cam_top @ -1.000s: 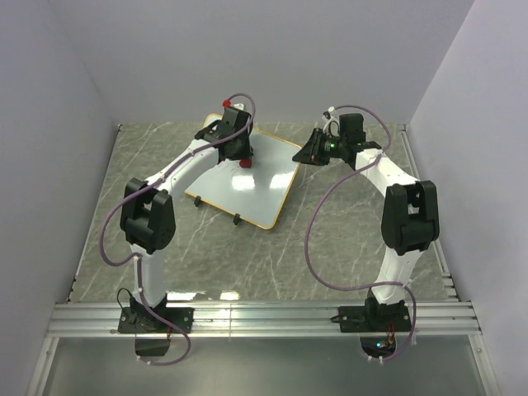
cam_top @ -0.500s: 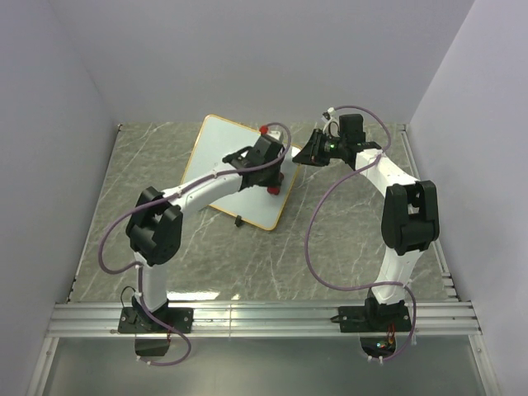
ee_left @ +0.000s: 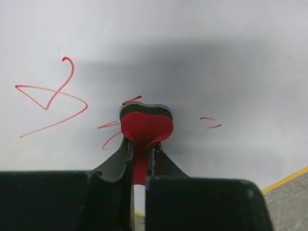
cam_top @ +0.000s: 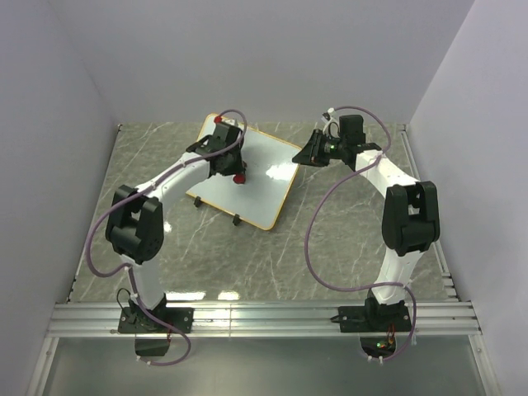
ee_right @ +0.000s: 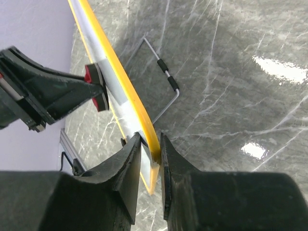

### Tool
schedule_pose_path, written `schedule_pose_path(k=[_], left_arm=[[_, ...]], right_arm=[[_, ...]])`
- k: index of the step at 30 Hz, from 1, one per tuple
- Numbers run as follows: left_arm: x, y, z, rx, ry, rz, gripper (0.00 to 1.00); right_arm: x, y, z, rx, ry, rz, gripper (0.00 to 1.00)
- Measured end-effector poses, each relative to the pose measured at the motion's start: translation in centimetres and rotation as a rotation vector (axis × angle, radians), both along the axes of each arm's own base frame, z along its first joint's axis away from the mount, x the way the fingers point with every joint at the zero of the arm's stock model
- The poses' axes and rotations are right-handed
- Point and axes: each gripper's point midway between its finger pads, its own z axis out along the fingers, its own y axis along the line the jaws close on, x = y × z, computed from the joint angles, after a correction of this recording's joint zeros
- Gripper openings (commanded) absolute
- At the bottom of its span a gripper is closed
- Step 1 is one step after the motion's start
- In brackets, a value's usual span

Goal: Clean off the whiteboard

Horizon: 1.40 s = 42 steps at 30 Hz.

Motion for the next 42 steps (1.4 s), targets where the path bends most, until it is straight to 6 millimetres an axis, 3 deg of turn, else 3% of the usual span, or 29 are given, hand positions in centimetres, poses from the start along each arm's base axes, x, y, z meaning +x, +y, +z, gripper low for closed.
schedule_pose_path(k=[4, 7, 12, 14, 16, 18, 24, 27, 32, 39, 42], left_arm=[[0.7, -1.1, 0.7, 0.039, -0.022, -0.027, 0.00], [0.7, -4.2, 1.8, 0.039, -0.059, -0.082, 0.00], [-2.3, -10.1, 1.9, 0.008, -0.073, -0.210, 0.00], [-3.3, -11.0, 1.3, 0.003, -0.060, -0.237, 0.00], [-3.2, -10.8, 1.0, -0.016, -0.054, -0.235, 0.00], [-2.7, -9.2, 0.9, -0.043, -0.040, -0.208, 0.00], [1.0, 0.7, 0.3, -0.041, -0.022, 0.001, 0.00], [2.0, 2.9, 0.2, -0.033, -0.024, 0.054, 0.00], [1.3, 1.3, 0.3, 0.001, -0.042, 0.032, 0.00], [-2.8, -6.8, 0.6, -0.004, -0.050, -0.159, 0.00], [-2.8, -6.5, 0.2, -0.025, -0.038, -0.165, 0.00]], right_arm=[[-0.1, -0.1, 0.0, -0.003, 0.005, -0.004, 0.00], [-0.1, -0.1, 0.0, -0.003, 0.009, -0.003, 0.00], [-0.2, 0.0, 0.0, -0.001, 0.006, 0.004, 0.00], [-0.2, 0.0, 0.0, -0.003, 0.004, 0.005, 0.00], [-0.2, -0.1, -0.1, -0.009, 0.006, 0.000, 0.00], [-0.2, -0.2, -0.1, -0.011, 0.005, -0.002, 0.00], [-0.3, 0.0, -0.1, -0.007, 0.007, 0.003, 0.00], [-0.4, 0.1, 0.0, -0.002, 0.011, 0.006, 0.00], [-0.4, 0.0, -0.1, -0.004, 0.017, 0.006, 0.00], [-0.5, 0.0, -0.1, -0.003, 0.018, 0.008, 0.00], [-0.5, 0.0, -0.1, -0.009, 0.012, 0.008, 0.00]])
